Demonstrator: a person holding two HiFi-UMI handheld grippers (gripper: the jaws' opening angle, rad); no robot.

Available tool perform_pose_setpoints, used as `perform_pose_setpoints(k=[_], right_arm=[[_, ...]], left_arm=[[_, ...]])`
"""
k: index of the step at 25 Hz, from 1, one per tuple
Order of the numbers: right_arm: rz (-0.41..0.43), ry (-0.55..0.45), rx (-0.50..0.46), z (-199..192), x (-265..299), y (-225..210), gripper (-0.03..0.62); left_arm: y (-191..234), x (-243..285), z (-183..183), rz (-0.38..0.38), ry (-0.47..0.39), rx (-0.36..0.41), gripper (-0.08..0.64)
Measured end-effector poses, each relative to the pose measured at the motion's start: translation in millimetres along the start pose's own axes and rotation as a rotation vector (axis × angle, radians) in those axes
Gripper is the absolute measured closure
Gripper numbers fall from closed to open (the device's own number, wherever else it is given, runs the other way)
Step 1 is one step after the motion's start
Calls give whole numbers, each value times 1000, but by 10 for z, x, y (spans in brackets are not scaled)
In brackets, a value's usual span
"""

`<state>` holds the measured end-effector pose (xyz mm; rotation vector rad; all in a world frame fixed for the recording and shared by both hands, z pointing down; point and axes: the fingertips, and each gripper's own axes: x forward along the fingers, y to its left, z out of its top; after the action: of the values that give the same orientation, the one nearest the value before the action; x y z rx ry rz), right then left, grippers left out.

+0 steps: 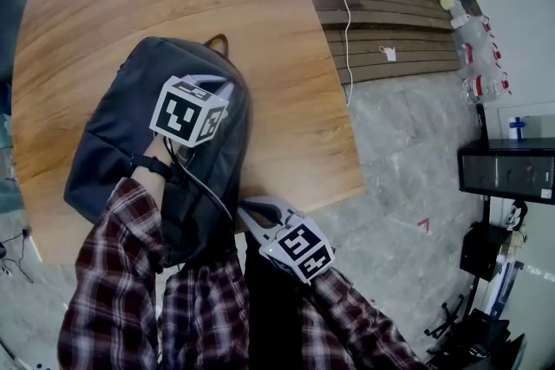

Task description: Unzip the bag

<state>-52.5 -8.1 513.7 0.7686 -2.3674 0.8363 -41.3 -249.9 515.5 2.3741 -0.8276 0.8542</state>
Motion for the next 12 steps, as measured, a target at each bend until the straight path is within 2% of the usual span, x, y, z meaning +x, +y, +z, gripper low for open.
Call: perform_pose_setpoints(k=[3,7,12], right_arm=[[-18,-47,56,111,-186,-124,577],[-50,-103,78,343,-349,-290,577],[-53,-225,21,1031,-397,-366,577]], left_arm=[[-40,-247,-29,-5,-64,-105,552],[-132,-687,-99,20,-168,-190,552],[-279,-1352,-19,78,-385,-323,552]])
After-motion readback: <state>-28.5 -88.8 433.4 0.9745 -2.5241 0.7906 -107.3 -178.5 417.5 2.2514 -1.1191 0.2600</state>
